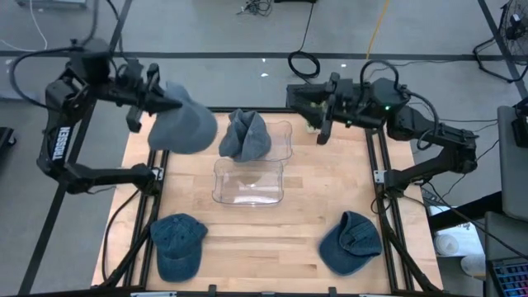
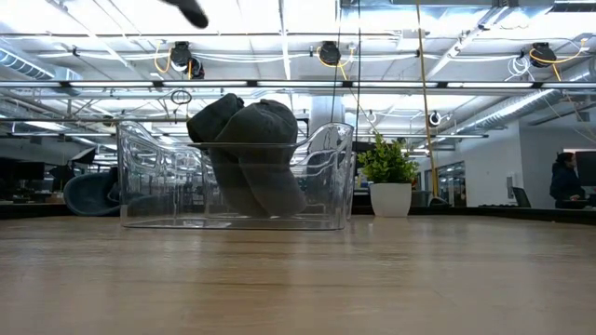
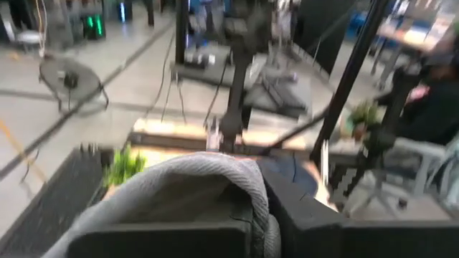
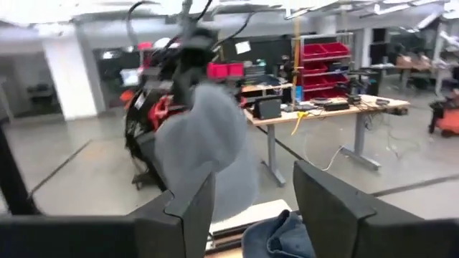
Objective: Pick & Place hat
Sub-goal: Put the gray cap into the top transparent bin
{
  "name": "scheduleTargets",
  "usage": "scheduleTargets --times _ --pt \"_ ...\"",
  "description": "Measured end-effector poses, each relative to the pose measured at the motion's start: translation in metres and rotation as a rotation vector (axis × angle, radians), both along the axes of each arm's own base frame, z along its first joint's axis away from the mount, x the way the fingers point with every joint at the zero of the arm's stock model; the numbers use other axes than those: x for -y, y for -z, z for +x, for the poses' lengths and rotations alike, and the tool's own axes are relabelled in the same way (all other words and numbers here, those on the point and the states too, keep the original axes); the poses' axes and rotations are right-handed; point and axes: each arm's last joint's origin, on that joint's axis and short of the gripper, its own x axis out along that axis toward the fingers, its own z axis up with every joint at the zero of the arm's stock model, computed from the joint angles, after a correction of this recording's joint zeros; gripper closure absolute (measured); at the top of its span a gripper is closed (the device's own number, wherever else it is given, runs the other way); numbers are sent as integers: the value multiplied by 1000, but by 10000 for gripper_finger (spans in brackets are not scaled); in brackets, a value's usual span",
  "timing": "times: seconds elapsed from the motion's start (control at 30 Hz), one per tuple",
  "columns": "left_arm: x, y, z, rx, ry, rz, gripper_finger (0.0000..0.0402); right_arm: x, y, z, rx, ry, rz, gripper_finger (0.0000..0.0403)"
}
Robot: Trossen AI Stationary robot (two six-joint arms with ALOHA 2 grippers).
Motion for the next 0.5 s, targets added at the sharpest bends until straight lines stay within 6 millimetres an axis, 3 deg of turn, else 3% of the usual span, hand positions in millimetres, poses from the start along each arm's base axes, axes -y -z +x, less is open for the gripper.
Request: scheduleTargets --times 0.3,0.5 --pt "9 13 11 -104 70 85 391 9 1 -1 2 24 75 194" --pt "4 23 35 -48 131 110 391 9 2 -1 2 26 74 177"
